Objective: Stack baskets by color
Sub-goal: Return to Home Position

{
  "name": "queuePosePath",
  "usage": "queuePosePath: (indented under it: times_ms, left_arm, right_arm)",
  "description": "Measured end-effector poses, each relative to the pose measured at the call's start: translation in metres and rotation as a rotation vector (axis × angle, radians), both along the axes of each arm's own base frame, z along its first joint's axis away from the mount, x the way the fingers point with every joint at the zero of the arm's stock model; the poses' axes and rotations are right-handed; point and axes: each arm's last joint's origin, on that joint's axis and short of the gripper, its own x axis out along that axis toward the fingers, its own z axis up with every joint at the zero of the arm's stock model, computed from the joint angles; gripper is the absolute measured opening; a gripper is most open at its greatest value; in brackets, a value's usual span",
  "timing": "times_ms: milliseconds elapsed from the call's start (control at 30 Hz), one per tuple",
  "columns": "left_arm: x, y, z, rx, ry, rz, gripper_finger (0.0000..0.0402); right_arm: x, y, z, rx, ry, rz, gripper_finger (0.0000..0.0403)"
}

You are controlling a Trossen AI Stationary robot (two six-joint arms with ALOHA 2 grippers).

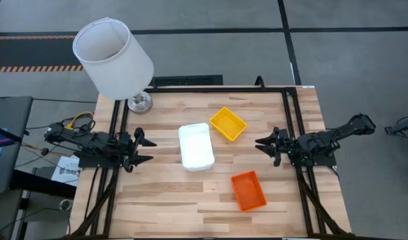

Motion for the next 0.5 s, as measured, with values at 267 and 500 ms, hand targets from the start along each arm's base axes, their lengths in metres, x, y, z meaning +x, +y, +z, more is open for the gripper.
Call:
queuePosePath:
  times_ms: [267,500]
  left_arm:
    - [0.0000,0.0000,-0.0001,-0.001,0.001,0.000,0.0262]
    - [0.0000,0.0000,-0.0001,0.000,0.000,0.000,0.0262]
  right_arm:
    - [0.0000,0.0000,0.0000,0.000,0.000,0.000,0.0155]
    - [0.0000,0.0000,0.0000,0.000,0.000,0.000,0.0153]
